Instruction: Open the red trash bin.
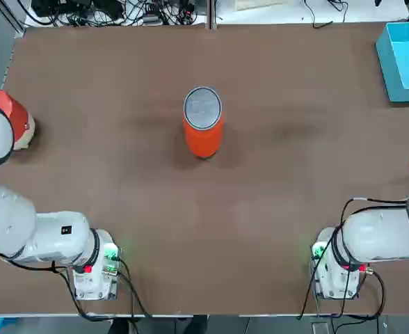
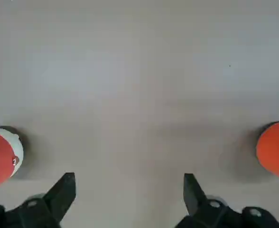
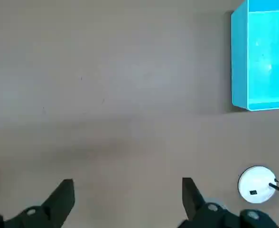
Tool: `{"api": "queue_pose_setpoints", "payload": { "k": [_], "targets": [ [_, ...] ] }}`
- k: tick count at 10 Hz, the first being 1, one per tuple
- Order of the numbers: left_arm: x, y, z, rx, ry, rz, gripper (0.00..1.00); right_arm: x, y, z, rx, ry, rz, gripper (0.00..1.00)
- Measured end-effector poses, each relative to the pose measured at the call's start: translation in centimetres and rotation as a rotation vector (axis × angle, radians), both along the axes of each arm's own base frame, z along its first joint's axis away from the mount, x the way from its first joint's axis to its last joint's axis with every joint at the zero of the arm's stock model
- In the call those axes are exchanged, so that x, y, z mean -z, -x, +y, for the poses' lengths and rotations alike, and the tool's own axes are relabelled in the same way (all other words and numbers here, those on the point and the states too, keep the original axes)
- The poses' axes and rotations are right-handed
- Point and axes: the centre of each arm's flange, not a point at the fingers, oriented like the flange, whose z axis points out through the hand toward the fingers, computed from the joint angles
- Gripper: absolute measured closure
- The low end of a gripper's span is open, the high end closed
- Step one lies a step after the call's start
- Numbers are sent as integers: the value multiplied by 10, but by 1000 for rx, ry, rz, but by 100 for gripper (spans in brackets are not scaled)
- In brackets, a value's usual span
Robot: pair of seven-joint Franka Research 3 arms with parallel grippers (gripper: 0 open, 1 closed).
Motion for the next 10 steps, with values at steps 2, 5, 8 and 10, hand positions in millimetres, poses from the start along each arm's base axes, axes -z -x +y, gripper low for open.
{"api": "queue_pose_setpoints", "payload": {
  "k": [2, 5, 8, 10],
  "targets": [
    [0, 0, -14, 23, 1, 0, 0, 0, 0, 1, -1, -3, 0, 0],
    [3, 1, -41, -89, 10, 9, 0, 0, 0, 3, -1, -18, 0, 11],
    [24, 4, -121, -427, 4, 57, 0, 2, 2, 25, 38, -130, 25, 51],
    [45, 8, -167, -636, -21, 95, 1, 1, 4, 82, 95, -146, 43, 76]
  ]
}}
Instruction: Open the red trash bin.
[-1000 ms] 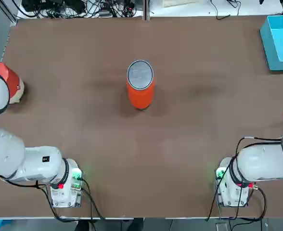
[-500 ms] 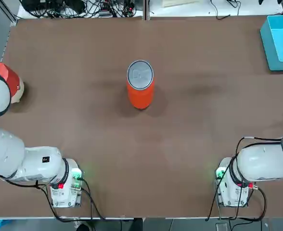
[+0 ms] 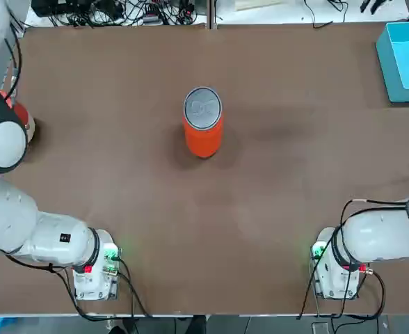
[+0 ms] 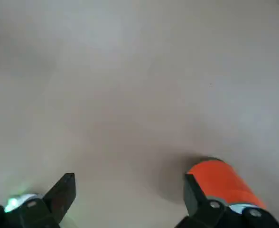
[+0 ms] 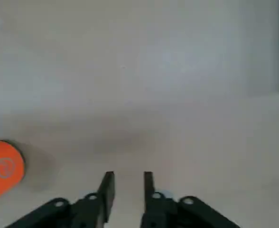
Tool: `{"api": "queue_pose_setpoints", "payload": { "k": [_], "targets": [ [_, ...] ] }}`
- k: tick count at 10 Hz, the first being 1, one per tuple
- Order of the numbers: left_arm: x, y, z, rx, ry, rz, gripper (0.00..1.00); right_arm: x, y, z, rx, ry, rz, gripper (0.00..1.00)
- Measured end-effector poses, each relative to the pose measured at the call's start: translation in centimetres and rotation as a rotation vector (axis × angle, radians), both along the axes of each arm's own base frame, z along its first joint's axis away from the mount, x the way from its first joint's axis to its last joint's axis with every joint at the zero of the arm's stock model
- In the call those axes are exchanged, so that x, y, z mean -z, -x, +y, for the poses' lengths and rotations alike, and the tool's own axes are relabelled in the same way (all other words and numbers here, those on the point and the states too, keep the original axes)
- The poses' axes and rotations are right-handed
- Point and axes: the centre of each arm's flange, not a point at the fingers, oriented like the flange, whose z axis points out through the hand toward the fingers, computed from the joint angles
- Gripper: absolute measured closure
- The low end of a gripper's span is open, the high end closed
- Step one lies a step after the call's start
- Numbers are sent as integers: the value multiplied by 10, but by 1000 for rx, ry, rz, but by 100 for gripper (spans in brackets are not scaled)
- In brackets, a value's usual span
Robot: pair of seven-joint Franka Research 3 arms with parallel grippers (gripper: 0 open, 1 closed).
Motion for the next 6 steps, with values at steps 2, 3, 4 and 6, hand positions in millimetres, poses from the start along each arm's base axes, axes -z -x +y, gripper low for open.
{"api": "queue_pose_setpoints", "payload": {
  "k": [2, 3, 4, 6],
  "targets": [
    [22, 13, -40, -152, -34, 44, 4, 2, 7, 79, 38, 3, 18, 96],
    [31, 24, -64, -227, -53, 61, 11, 3, 14, 120, 66, 4, 17, 96],
    [37, 35, -84, -304, -64, 80, 28, 5, 23, 161, 94, 0, 5, 99],
    [54, 50, -108, -455, -65, 128, 60, 21, 42, 240, 157, -21, -27, 99]
  ]
}}
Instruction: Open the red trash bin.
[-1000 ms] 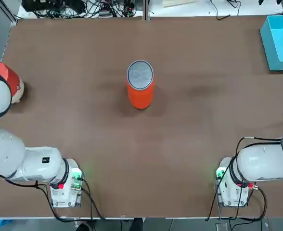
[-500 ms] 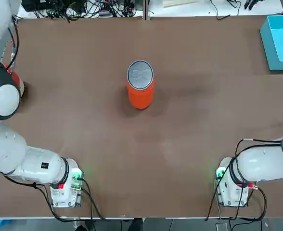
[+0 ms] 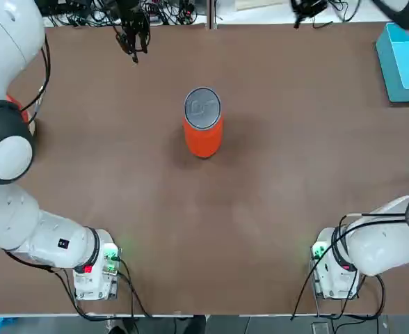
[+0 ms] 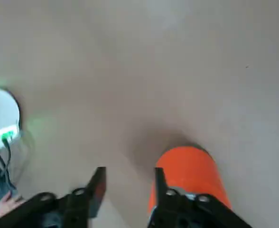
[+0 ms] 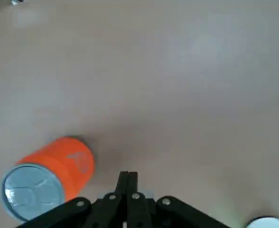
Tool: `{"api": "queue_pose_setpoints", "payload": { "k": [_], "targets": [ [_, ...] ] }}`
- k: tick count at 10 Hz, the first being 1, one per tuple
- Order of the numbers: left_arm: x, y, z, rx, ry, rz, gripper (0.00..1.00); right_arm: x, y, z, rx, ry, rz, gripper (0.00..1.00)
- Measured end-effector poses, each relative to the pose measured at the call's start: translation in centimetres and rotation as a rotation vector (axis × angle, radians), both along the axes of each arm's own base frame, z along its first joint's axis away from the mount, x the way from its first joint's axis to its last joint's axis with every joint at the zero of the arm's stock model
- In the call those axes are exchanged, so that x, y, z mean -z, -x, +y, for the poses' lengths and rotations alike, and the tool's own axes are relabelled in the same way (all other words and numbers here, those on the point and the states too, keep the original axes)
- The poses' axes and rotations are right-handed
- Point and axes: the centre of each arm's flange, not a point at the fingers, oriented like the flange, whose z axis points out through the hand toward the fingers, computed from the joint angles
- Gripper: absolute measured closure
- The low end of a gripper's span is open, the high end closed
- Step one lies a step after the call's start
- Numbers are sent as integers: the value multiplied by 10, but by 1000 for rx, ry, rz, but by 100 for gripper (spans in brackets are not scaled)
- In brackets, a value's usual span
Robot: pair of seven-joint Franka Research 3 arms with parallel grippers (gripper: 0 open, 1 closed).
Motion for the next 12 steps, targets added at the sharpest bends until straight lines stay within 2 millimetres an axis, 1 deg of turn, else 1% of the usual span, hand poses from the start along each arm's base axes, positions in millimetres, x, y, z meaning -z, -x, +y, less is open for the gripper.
{"api": "queue_pose_setpoints", "payload": {
  "k": [1, 2, 3, 5, 6, 7, 8, 10, 11, 12],
  "targets": [
    [11, 3, -12, -105, 0, -12, 74, 15, 12, 35, 22, -10, -8, 99],
    [27, 6, -27, -222, -2, -39, 90, 32, 25, 65, 32, -14, -5, 99],
    [44, 12, -43, -311, 1, -58, 99, 48, 40, 93, 41, -17, -3, 99],
    [72, 34, -72, -404, -14, -55, 99, 84, 60, 143, 76, -19, 3, 99],
    [84, 46, -85, -426, -15, -58, 99, 103, 66, 163, 80, -10, 13, 99],
    [98, 55, -98, -450, 6, -81, 99, 120, 70, 180, 93, -5, 17, 99],
    [111, 58, -105, -477, 34, -105, 99, 134, 73, 193, 109, -6, 16, 99],
    [136, 54, -104, -496, 42, -116, 99, 156, 76, 212, 131, -16, 5, 99],
    [143, 50, -102, -496, 33, -117, 99, 164, 77, 219, 137, -19, 1, 99],
    [145, 48, -102, -497, 37, -122, 99, 172, 77, 225, 139, -23, -4, 99]
  ]
}}
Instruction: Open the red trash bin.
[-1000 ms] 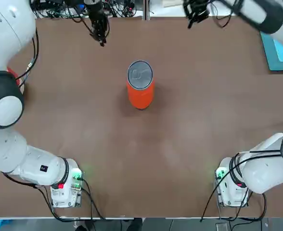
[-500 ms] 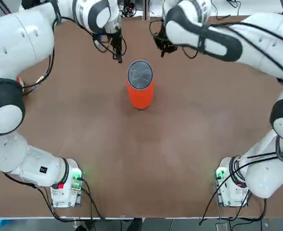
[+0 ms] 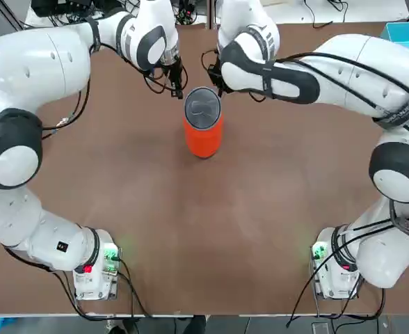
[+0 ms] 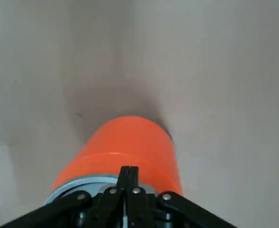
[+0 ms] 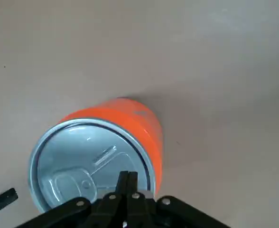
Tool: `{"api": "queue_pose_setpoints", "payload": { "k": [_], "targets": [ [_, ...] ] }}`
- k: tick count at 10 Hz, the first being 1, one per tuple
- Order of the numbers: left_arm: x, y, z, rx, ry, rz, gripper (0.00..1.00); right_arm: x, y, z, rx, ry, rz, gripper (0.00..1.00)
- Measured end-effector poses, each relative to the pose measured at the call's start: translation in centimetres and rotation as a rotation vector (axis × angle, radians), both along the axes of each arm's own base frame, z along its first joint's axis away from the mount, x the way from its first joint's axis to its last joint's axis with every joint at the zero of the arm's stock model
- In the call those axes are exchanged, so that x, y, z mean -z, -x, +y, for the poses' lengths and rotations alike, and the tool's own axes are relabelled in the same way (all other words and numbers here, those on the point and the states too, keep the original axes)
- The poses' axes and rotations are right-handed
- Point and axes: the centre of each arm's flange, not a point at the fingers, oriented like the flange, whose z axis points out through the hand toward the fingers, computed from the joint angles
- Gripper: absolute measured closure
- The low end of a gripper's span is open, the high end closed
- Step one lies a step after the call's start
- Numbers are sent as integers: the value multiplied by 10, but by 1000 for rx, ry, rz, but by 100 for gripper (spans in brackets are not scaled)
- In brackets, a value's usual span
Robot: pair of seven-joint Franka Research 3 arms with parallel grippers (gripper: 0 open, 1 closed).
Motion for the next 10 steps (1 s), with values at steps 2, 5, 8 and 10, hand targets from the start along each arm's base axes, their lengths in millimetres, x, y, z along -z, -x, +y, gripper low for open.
{"api": "queue_pose_setpoints", "payload": {
  "k": [2, 5, 8, 10],
  "targets": [
    [3, 1, -3, 0, 19, -25, 99, 14, -3, 4, 10, 2, -1, 99],
    [13, 8, -5, 9, 17, -23, 99, 30, -8, 8, 21, 3, -5, 99],
    [13, 8, -5, 8, 19, -26, 99, 43, -9, 10, 24, 10, -1, 99],
    [13, 8, -4, 8, 19, -26, 99, 52, -10, 13, 24, 13, -1, 99]
  ]
}}
